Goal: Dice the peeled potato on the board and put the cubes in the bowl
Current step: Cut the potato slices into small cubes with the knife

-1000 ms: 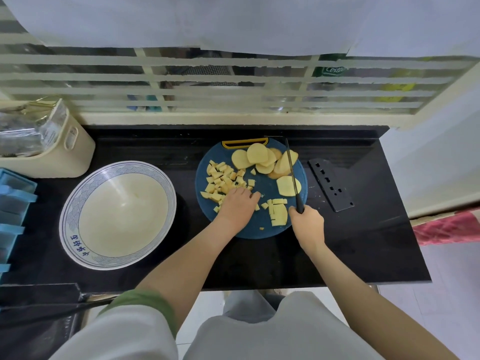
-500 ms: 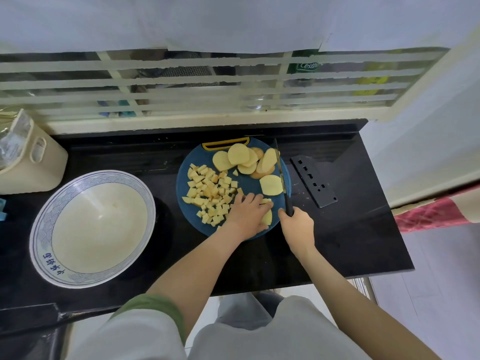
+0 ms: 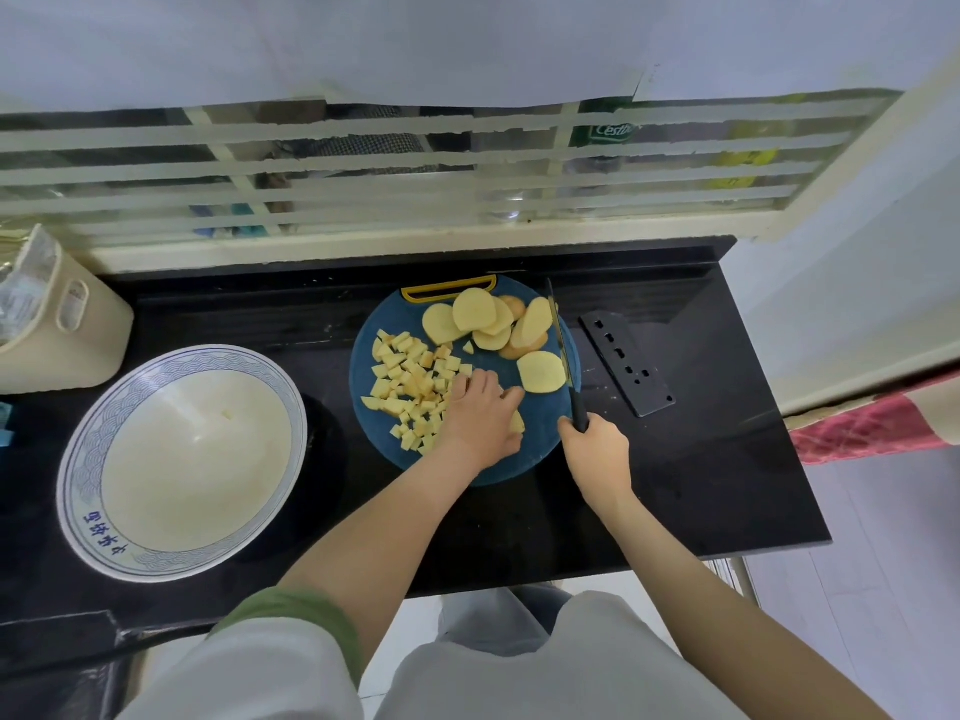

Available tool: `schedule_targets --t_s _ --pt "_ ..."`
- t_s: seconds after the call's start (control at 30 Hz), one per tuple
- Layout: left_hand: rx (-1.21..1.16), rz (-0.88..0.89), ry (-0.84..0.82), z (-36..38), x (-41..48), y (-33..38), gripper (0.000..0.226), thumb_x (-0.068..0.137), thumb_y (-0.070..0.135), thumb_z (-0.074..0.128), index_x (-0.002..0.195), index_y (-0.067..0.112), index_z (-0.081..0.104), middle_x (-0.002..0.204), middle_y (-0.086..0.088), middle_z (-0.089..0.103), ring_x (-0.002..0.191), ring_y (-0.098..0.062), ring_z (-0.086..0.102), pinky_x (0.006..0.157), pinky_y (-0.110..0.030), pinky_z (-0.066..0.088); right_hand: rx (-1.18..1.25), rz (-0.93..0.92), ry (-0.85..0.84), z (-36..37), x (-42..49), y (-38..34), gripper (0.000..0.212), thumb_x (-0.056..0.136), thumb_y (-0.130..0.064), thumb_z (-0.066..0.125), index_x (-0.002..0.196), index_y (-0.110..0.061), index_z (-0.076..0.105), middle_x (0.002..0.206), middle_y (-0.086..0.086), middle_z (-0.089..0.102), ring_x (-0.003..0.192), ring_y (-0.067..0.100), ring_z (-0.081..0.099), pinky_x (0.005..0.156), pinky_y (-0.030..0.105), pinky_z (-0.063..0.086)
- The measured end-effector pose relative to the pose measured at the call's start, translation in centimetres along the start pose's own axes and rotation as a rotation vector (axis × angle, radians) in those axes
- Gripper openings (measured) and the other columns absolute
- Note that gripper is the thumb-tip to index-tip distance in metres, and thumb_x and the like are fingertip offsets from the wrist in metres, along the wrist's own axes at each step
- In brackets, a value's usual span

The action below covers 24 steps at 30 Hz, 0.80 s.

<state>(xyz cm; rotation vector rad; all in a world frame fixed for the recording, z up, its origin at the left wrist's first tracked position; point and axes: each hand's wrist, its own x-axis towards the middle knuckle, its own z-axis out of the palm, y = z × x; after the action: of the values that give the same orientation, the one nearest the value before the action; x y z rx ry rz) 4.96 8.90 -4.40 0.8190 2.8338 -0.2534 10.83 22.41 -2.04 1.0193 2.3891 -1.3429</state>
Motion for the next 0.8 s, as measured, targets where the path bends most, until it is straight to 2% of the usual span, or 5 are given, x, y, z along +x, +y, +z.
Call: schedule_targets --t_s 0.13,0.23,0.3,0.57,0.8 --pt "-0.093 -0.096 -0.125 -1.2 0.9 -1.2 0.057 0.084 0.055 0.055 0.132 0.025 0.044 0.132 -0.012 0.039 0.125 -0.031 0.032 0.101 -0.045 0.025 -0.005 -0.029 -0.015 0.3 0.1 -0.8 0.032 0.096 -0.023 0.053 0.067 -0.012 0.044 0.065 0.001 0.047 0.055 0.01 0.042 0.052 0.025 0.036" --pt "-0.05 -0.053 -0.095 -1.5 1.4 -2.3 0.04 0.092 0.038 0.052 0.13 0.025 0.048 0.133 -0.01 0.04 0.127 -0.03 0.031 0.105 -0.048 0.023 -0.01 -0.033 -0.022 0.7 0.2 -1.2 0.032 0.096 -0.024 0.053 0.067 -0.014 0.043 0.065 0.001 0.047 0.054 0.011 0.041 0.051 0.025 0.036" --pt "-0.035 -0.024 -0.072 -1.8 1.4 -3.1 0.037 0.095 0.034 0.051 0.13 0.024 0.049 0.133 -0.007 0.042 0.128 -0.028 0.031 0.106 -0.047 0.023 -0.007 -0.031 -0.031 0.9 0.2 -1.6 0.031 0.095 -0.025 0.054 0.068 -0.014 0.044 0.065 0.001 0.046 0.054 0.011 0.04 0.051 0.025 0.036" --pt "-0.137 -0.038 -0.081 -1.4 1.4 -5.3 0.031 0.102 0.03 0.037 0.122 0.021 0.059 0.12 -0.005 0.058 0.117 -0.025 0.046 0.094 -0.036 0.033 -0.002 -0.04 -0.059 1.3 0.4 -2.4 0.03 0.095 -0.026 0.053 0.068 -0.016 0.043 0.064 -0.001 0.044 0.053 0.01 0.038 0.05 0.024 0.033" --pt "-0.196 -0.072 0.009 -1.2 1.1 -5.9 0.029 0.103 0.025 0.033 0.117 0.014 0.056 0.102 -0.007 0.065 0.094 -0.025 0.058 0.069 -0.031 0.035 -0.004 -0.04 -0.055 1.6 0.7 -2.6 0.03 0.095 -0.026 0.054 0.069 -0.016 0.044 0.065 -0.001 0.044 0.053 0.011 0.04 0.051 0.025 0.034"
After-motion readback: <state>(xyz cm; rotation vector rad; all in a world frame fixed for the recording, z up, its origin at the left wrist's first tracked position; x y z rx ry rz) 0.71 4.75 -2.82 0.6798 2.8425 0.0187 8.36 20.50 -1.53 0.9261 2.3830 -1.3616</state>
